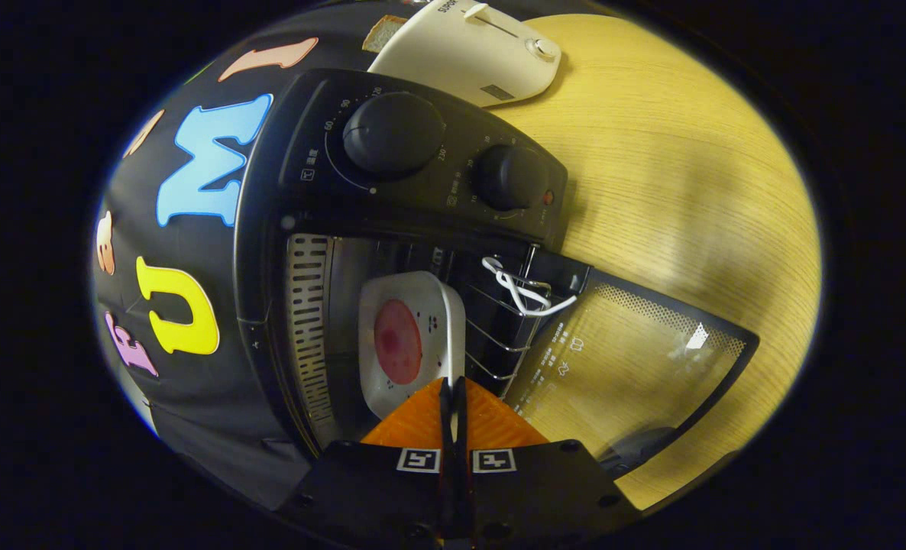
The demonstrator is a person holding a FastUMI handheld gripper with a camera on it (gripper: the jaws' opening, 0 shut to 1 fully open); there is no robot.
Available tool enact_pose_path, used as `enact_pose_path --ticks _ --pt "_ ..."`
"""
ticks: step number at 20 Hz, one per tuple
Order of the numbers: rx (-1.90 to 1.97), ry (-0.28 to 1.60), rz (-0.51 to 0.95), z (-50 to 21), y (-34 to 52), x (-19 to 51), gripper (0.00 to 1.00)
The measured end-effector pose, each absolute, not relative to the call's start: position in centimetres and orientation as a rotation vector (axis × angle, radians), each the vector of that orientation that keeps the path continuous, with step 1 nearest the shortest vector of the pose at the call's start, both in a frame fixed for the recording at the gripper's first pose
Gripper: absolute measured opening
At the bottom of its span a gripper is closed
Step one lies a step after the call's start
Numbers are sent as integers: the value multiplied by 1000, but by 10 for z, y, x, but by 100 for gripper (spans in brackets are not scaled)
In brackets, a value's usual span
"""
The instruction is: Open the toaster oven, put the food inside, and close the toaster oven door.
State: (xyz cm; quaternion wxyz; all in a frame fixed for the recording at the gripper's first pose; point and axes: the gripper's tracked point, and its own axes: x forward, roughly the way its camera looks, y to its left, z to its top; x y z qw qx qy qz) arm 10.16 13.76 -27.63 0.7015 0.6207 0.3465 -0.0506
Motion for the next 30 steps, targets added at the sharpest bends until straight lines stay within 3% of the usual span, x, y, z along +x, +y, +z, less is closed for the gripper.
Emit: enact_pose_path --ticks 9,14,16,17,19,20,23,30 --pt "1376 731 -122 -267 137 115 4" --pt "1368 738 -51 -255 143 102 17" --pt "1339 747 -21 -249 147 89 27" --pt "1325 753 -2 -247 153 83 27" --pt "1310 774 48 -240 157 66 44" --pt "1298 771 69 -236 160 59 48" --pt "1227 781 106 -231 166 36 99" --pt "890 795 195 -224 168 -14 98"
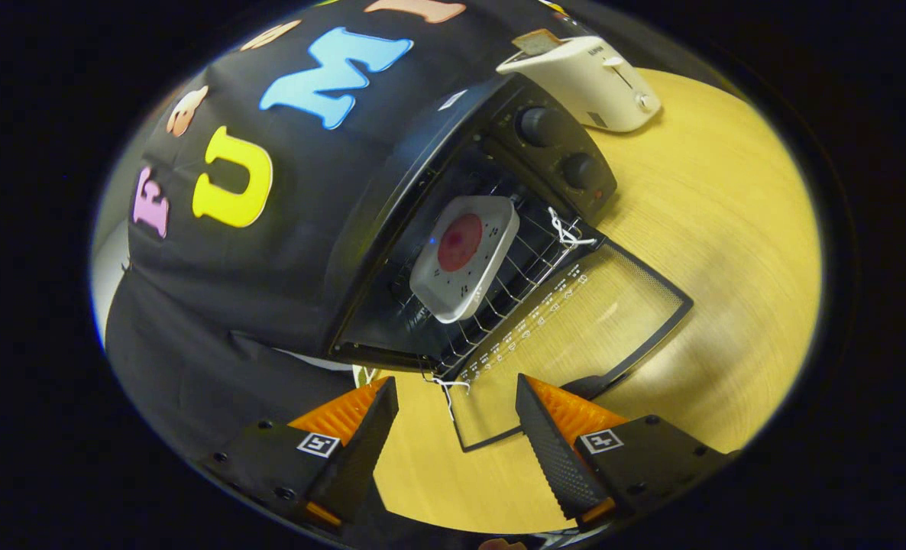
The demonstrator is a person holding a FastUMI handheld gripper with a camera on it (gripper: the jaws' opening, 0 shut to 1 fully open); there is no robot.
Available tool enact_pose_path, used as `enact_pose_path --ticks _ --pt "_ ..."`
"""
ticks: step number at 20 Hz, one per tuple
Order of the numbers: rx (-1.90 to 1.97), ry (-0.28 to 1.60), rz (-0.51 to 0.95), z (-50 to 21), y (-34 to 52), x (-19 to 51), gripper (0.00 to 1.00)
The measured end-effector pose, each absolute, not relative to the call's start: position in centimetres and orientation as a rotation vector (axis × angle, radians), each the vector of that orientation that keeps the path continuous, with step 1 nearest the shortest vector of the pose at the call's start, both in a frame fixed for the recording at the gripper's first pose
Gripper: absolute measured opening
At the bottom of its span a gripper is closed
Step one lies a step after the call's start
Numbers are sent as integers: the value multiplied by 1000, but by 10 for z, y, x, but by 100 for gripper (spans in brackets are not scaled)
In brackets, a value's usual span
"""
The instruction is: Open the toaster oven, put the food inside, and close the toaster oven door.
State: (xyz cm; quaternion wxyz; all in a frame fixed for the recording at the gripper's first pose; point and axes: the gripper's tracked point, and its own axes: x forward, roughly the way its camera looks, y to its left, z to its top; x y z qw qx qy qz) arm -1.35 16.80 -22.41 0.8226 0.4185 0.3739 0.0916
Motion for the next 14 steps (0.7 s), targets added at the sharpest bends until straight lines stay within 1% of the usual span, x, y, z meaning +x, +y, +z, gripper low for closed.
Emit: enact_pose_path --ticks 4,10,14 --pt "679 789 198 -233 152 -35 98" --pt "416 769 149 -255 126 -46 98" --pt "274 801 140 -270 126 -53 98"
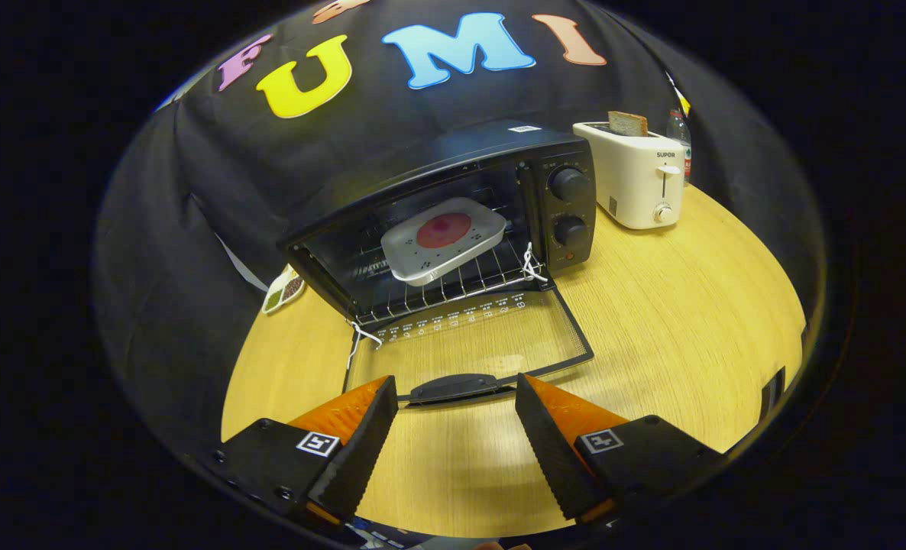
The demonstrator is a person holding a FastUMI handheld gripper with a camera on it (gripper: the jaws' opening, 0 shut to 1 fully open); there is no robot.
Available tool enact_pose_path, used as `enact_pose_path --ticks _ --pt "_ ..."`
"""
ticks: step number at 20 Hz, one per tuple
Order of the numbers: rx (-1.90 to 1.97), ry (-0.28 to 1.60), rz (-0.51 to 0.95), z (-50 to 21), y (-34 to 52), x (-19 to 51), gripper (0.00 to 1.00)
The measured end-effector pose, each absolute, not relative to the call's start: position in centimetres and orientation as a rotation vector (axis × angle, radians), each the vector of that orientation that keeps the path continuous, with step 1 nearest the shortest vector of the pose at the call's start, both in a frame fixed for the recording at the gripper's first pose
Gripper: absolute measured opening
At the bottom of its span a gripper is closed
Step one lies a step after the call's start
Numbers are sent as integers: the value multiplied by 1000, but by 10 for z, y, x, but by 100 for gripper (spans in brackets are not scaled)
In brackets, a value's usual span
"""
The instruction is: Open the toaster oven, put the food inside, and close the toaster oven door.
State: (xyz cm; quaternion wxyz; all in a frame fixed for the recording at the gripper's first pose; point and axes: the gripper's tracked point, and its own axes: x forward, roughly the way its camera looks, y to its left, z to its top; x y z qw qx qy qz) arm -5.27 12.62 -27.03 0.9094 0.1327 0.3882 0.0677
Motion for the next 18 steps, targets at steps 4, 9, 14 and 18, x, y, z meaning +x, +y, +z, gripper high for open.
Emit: enact_pose_path --ticks 4,9,14,18 --pt "135 874 121 -297 124 -64 99" --pt "54 942 107 -318 124 -63 99" --pt "40 1018 96 -334 131 -62 99" --pt "66 1066 89 -343 141 -56 99"
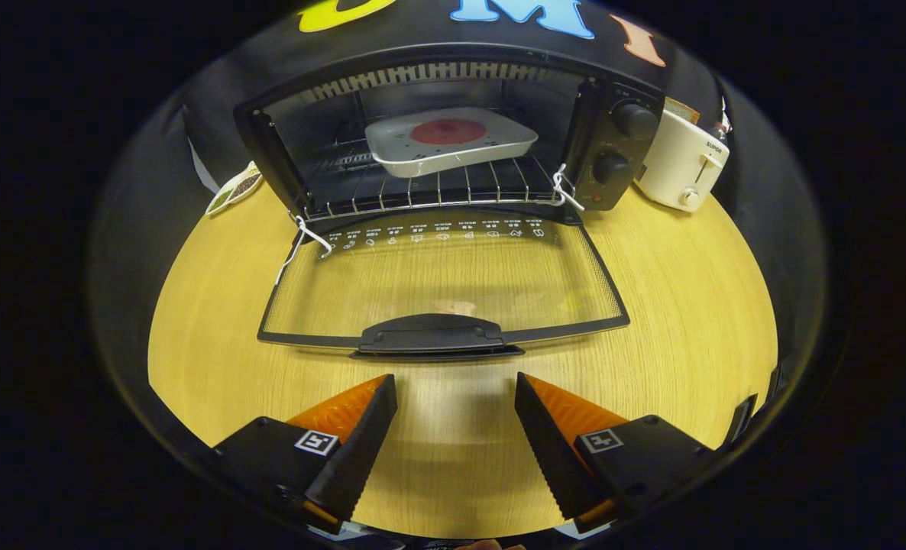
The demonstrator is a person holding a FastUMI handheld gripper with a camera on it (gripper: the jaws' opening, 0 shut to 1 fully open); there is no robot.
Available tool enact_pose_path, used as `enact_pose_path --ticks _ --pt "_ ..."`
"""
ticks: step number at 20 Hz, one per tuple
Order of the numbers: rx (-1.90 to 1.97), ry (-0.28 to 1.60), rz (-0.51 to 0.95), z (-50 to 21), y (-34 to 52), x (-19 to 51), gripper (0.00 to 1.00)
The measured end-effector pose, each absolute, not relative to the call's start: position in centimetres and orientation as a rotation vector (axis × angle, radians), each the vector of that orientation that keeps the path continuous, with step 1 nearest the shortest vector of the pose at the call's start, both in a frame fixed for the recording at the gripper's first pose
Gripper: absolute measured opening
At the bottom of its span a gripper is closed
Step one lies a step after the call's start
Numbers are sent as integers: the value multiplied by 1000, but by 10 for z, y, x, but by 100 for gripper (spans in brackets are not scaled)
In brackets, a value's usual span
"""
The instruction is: Open the toaster oven, put the food inside, and close the toaster oven door.
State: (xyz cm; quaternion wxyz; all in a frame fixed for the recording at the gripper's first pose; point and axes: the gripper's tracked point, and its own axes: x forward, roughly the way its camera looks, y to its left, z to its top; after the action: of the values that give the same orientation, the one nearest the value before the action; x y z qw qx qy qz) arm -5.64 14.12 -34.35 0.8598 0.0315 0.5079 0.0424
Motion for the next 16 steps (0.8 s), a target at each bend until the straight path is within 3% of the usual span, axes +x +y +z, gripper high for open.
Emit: enact_pose_path --ticks 16 --pt "21 1033 122 -313 142 -49 98"
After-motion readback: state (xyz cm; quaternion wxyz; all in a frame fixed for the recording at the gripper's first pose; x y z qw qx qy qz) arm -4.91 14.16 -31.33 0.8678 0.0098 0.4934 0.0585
